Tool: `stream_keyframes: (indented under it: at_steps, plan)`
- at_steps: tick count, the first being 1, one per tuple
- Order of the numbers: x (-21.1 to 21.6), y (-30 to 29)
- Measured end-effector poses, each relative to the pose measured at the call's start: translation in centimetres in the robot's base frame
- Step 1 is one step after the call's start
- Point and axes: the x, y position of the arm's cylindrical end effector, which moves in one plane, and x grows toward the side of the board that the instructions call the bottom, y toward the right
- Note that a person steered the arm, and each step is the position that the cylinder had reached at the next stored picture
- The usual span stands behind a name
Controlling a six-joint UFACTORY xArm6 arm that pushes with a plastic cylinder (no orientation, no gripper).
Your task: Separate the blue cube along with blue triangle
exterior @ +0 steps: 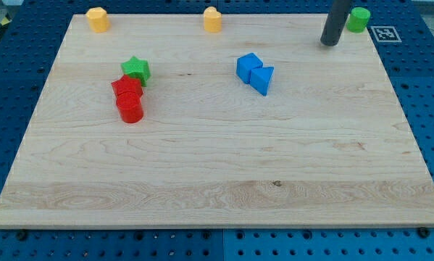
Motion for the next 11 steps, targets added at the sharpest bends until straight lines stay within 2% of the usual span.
stream_keyframes:
  at_steps: [3, 5, 11]
  plan:
    - [4.6, -6.2]
    - [8.6, -8.0]
    - [9.7, -16.3]
